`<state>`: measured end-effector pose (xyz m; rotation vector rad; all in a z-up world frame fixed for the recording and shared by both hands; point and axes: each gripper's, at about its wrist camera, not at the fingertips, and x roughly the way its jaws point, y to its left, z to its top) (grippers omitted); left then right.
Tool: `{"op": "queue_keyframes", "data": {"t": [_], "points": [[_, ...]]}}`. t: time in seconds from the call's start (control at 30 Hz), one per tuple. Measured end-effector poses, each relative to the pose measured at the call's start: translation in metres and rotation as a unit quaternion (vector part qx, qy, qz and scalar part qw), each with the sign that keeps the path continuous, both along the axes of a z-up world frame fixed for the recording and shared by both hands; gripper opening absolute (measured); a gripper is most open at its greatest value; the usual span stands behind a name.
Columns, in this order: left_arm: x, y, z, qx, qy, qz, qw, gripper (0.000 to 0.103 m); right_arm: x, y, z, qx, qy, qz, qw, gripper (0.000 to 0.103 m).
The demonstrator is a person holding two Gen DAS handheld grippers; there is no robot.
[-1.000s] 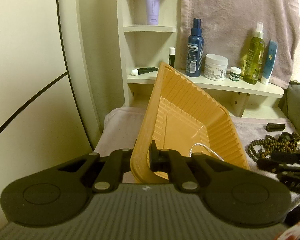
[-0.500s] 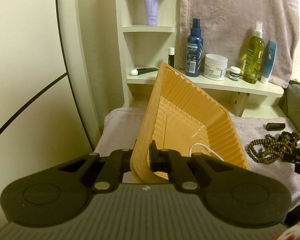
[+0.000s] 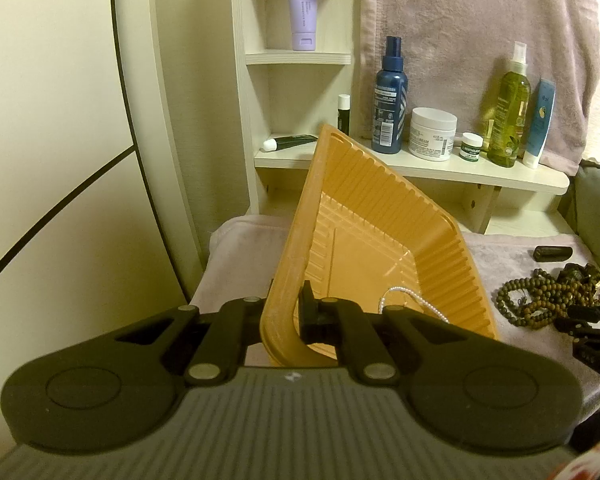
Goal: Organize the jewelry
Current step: 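Grasp the wooden bead strand in the pile with the right tool, then lift the bead strand into the orange tray and open the right tool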
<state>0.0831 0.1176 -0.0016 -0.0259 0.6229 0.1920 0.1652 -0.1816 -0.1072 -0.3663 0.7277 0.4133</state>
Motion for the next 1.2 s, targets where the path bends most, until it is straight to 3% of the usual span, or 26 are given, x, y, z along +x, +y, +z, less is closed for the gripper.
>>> {"op": "queue_keyframes", "data": {"t": [0.27, 0.43, 0.73, 1.2], "points": [[0.0, 0.0, 0.0, 0.0, 0.0, 0.0, 1.0, 0.006, -0.002, 0.005, 0.003, -0.016, 0.001, 0.027, 1.0, 0.008], [0.001, 0.0, 0.001, 0.001, -0.001, -0.001, 1.0, 0.006, -0.012, 0.004, 0.013, -0.005, -0.012, 0.023, 1.0, 0.007], [0.002, 0.0, 0.002, 0.001, -0.003, -0.002, 1.0, 0.006, -0.022, -0.005, 0.06, 0.034, -0.069, 0.009, 0.997, 0.006], [0.001, 0.0, 0.003, -0.001, -0.004, -0.003, 1.0, 0.006, -0.017, -0.007, 0.144, 0.072, -0.156, 0.034, 0.984, 0.006]]}}
